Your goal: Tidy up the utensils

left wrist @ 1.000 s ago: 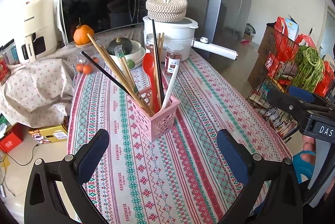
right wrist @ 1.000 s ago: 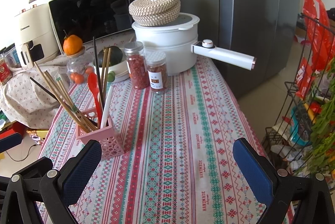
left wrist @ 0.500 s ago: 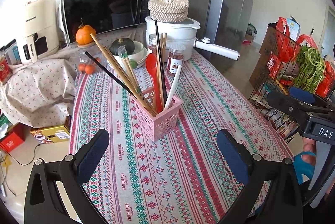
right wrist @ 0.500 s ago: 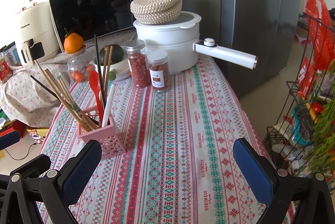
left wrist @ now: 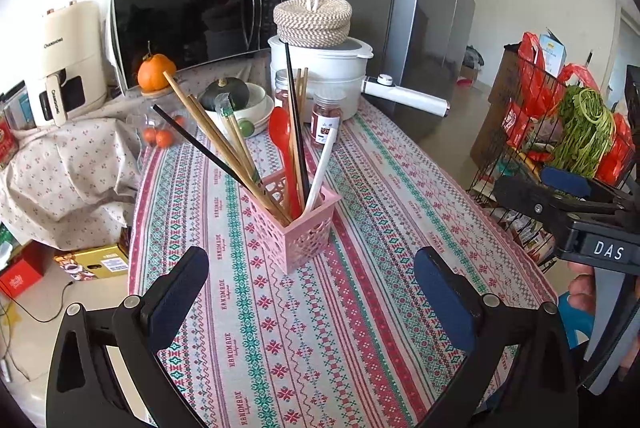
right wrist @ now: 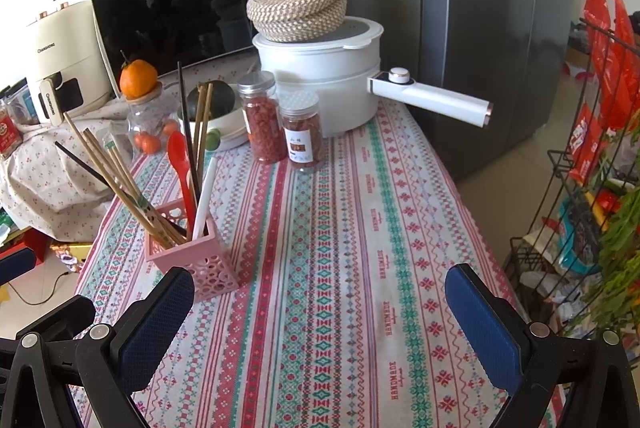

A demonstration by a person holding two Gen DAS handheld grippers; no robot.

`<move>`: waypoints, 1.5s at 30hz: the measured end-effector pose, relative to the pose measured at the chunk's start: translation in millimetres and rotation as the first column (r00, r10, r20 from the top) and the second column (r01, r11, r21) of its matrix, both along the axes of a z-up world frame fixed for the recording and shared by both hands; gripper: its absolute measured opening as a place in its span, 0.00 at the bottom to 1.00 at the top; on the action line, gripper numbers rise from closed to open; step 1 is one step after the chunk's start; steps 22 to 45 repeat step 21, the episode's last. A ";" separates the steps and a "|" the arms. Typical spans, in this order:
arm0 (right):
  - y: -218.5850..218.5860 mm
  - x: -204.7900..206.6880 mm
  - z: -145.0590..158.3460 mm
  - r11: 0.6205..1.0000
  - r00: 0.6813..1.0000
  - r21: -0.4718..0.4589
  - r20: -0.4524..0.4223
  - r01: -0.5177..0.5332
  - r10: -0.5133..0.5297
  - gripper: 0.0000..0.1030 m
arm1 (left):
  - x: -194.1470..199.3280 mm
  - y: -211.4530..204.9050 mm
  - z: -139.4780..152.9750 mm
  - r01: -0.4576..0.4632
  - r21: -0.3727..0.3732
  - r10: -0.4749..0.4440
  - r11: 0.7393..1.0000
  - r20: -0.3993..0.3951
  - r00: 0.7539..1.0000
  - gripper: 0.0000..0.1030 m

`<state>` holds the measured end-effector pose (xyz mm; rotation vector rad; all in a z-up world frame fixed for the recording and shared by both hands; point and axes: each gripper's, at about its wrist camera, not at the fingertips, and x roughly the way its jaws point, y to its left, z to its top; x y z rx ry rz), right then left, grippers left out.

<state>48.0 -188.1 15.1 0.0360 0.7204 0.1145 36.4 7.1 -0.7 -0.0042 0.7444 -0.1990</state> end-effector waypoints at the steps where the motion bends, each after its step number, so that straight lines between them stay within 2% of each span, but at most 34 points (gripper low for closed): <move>1: 0.1 0.3 -0.5 1.000 1.000 0.001 -0.002 0.002 -0.002 1.00 | -0.3 -1.2 0.6 0.006 0.002 -0.006 1.000 -0.004 1.000 1.00; 4: -1.0 2.0 -2.7 1.000 1.000 0.006 -0.009 0.008 -0.008 1.00 | -2.2 -5.5 3.5 0.003 0.027 -0.003 1.000 -0.003 1.000 1.00; 7: -1.7 3.6 -4.9 1.000 1.000 0.005 -0.015 0.015 -0.015 1.00 | -3.7 -6.0 5.7 -0.048 0.049 0.047 0.998 0.019 0.999 1.00; 11: -2.0 5.4 -8.2 1.000 0.999 -0.004 -0.025 0.019 -0.019 1.00 | -3.5 -6.4 7.7 -0.073 0.070 0.071 0.995 0.040 0.997 1.00; 17: -1.3 6.2 -9.0 1.000 0.999 -0.003 -0.032 0.014 -0.014 1.00 | -0.2 -4.0 1.0 -0.085 0.063 0.084 0.994 0.008 0.996 1.00; 21: -2.7 7.3 -9.3 1.000 0.999 0.003 -0.038 0.014 -0.014 1.00 | 1.3 0.4 -2.0 -0.095 0.025 0.095 0.995 0.010 0.995 1.00; 45: -2.7 7.3 -9.3 1.000 0.999 0.003 -0.038 0.014 -0.014 1.00 | 1.3 0.4 -2.0 -0.095 0.025 0.095 0.995 0.010 0.995 1.00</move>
